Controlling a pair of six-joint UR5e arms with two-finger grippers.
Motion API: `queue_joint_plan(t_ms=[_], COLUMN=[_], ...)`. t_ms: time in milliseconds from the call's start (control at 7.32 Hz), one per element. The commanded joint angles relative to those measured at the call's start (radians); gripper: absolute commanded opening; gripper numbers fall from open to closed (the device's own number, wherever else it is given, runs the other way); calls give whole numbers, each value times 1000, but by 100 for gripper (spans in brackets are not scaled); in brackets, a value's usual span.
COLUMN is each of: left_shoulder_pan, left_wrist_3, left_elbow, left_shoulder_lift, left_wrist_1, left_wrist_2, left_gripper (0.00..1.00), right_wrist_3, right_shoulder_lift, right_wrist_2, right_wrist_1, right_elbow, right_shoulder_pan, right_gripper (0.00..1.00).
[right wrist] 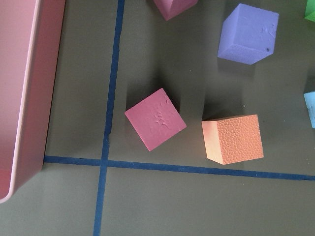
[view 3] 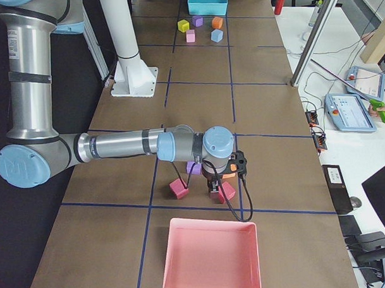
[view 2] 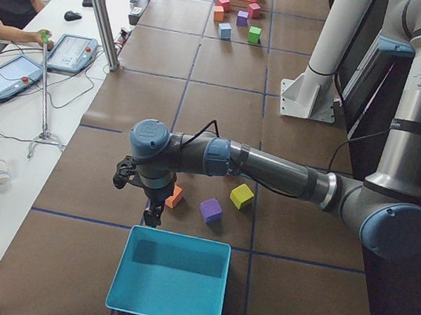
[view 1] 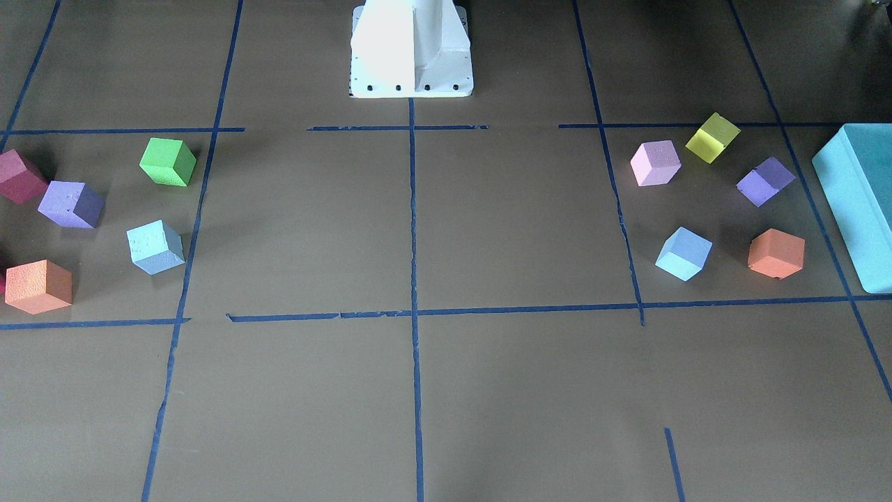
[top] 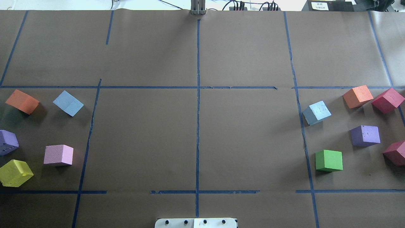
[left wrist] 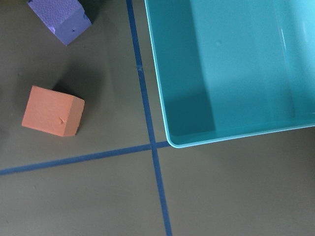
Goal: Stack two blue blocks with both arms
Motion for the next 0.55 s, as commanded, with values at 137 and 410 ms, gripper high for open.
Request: queue_joint_plan(t_ms=[137, 410], left_shoulder_pan=[-1, 3], left_wrist_3=[-18, -26], left_elbow=[-19, -42], left_shoulder_lift=[-15, 0], left_wrist_1=[5, 5], left_wrist_2=[2, 8], left_gripper=[100, 100], right_wrist_3=[8, 12], right_shoulder_lift=[-7, -5], right_wrist_2=[-1, -2], right_wrist_1=[0, 0], right_elbow=[2, 5], right_shoulder_pan=[-1, -1], right_gripper=[100, 100])
